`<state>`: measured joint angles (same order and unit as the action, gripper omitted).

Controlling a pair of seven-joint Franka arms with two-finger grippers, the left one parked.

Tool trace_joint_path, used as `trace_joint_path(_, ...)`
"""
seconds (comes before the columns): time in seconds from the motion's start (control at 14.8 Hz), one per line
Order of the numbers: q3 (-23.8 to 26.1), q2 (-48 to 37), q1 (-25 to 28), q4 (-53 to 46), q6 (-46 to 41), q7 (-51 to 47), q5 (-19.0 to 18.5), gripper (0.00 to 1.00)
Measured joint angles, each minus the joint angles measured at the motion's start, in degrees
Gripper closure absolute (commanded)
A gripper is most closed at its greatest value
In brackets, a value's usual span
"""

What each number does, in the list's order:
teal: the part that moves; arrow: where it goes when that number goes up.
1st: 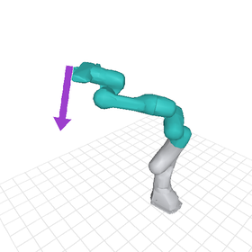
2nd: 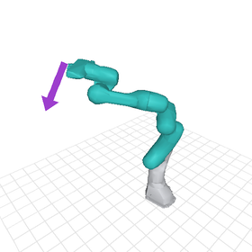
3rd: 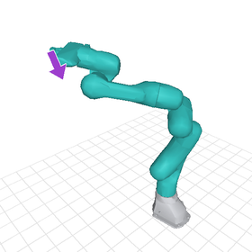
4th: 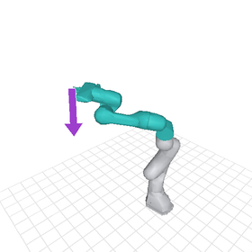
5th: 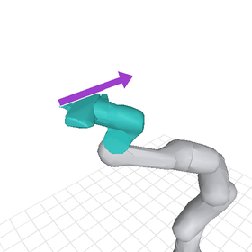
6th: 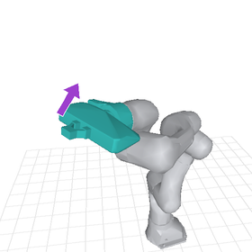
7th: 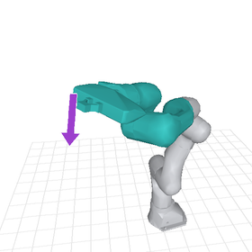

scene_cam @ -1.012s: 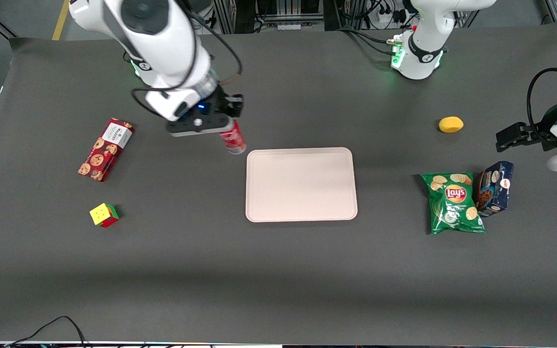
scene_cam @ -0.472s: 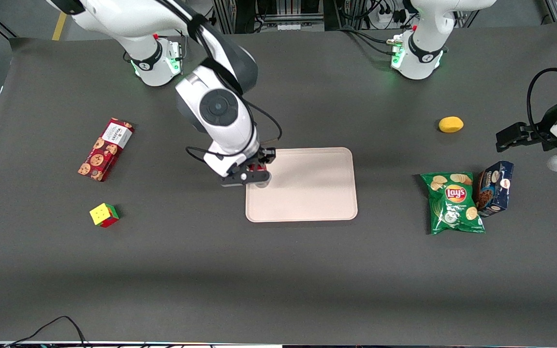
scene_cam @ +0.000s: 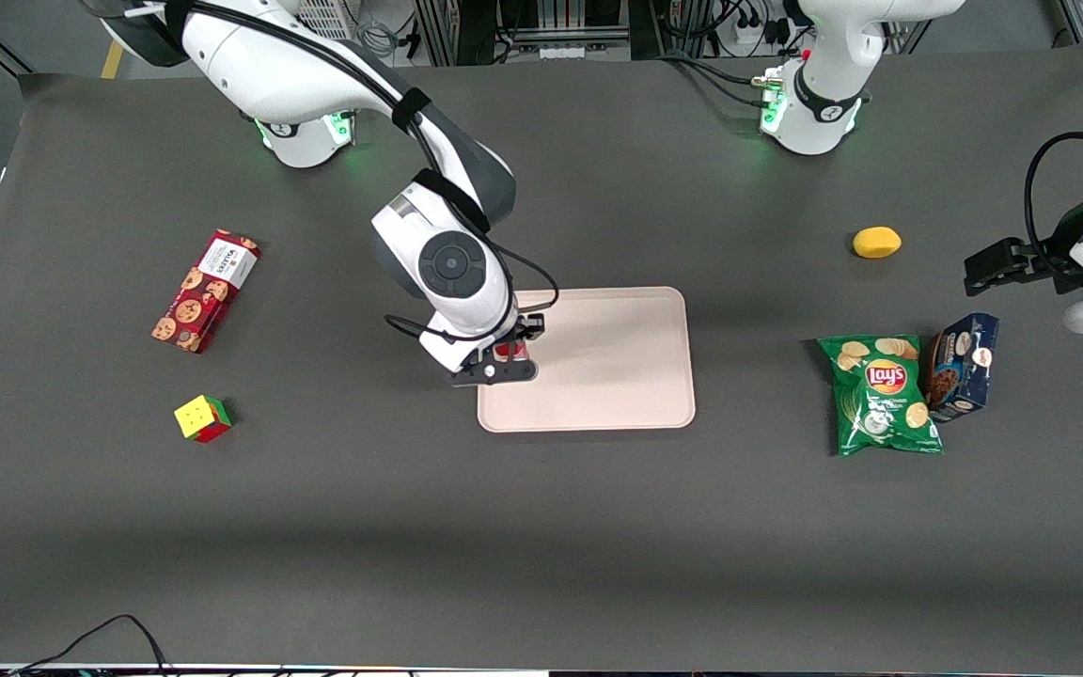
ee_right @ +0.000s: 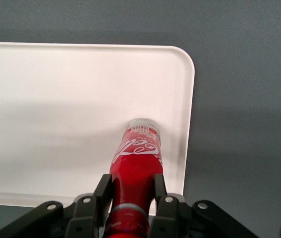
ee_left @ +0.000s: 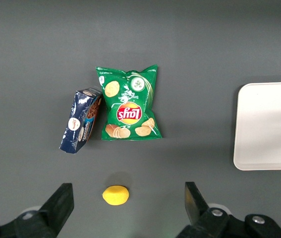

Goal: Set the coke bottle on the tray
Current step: 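Lower the bottle upright onto the tray and open the right gripper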

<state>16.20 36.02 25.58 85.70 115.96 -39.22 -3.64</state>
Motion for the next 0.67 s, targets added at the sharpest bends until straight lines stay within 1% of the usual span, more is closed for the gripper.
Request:
trace_joint_path(0.13,0.0,0.5,0.0,-0.2,0.0,0.0,0.0,1.0)
trace_joint_path(0.2,0.0,0.5,0.0,-0.3,0.0,0.0,0.0,0.9)
trace_joint_path(0.27,0.0,0.5,0.0,-0.3,0.0,0.0,0.0,0.22)
trace_joint_path(0.34,0.0,0.5,0.0,-0.3,0.0,0.0,0.0,0.0)
trace_joint_path(0.67,0.0,0.5,0.0,-0.7,0.0,-0.1,0.0,0.0)
